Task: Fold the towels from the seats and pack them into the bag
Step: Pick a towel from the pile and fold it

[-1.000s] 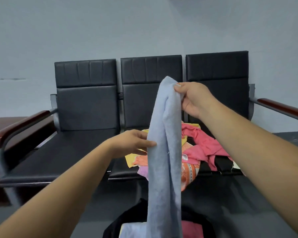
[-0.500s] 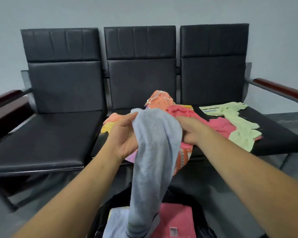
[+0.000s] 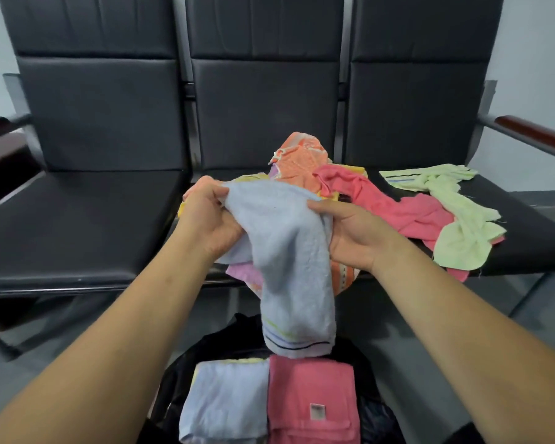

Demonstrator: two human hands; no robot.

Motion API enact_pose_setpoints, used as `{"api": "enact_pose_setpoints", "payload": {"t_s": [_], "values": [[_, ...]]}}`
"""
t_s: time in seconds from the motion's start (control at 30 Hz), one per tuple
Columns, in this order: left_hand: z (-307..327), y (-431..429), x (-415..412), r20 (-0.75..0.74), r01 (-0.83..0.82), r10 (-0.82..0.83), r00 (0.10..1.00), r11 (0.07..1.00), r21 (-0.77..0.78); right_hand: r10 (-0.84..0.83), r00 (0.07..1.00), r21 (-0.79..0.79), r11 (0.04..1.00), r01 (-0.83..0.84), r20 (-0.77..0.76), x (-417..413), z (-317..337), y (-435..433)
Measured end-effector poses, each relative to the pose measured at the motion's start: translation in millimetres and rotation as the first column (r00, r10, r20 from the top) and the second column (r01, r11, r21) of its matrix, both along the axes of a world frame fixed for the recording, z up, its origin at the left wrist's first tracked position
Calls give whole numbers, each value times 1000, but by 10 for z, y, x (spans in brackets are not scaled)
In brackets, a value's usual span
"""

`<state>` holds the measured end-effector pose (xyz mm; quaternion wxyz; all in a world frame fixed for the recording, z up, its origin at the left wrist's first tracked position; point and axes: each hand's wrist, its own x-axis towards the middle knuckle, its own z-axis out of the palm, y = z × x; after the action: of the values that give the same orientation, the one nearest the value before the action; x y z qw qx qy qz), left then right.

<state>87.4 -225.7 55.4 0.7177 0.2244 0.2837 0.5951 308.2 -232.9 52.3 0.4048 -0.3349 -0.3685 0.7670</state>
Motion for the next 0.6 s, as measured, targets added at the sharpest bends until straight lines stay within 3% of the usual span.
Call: {"api": "enact_pose_setpoints", "payload": {"t_s": [0.1, 0.2, 0.3, 0.43, 0.5, 0.6], "values": [[-59, -73, -2, -286, 171, -190, 939, 981, -91, -87, 993, -4, 996, 87, -84, -8, 51, 36], [-168, -182, 40, -486, 425, -458, 744, 886, -185, -181, 975, -29, 984, 179, -128, -5, 90, 39], [-239, -193, 70, -597, 404, -390, 701, 907, -118, -211, 960, -46, 977, 206, -182, 42, 112, 18], [-231, -175, 0, -506, 467, -444, 739, 879, -89, -170, 958, 8, 984, 177, -232, 53, 190, -78], [-229, -222, -33, -555, 530, -491, 671, 842, -104, -160, 957, 28, 985, 172, -243, 61, 216, -110], [-222, -272, -16, -781, 491, -352, 516, 869, -68, -116, 945, 17, 992, 128, -305, 92, 239, -116]]}}
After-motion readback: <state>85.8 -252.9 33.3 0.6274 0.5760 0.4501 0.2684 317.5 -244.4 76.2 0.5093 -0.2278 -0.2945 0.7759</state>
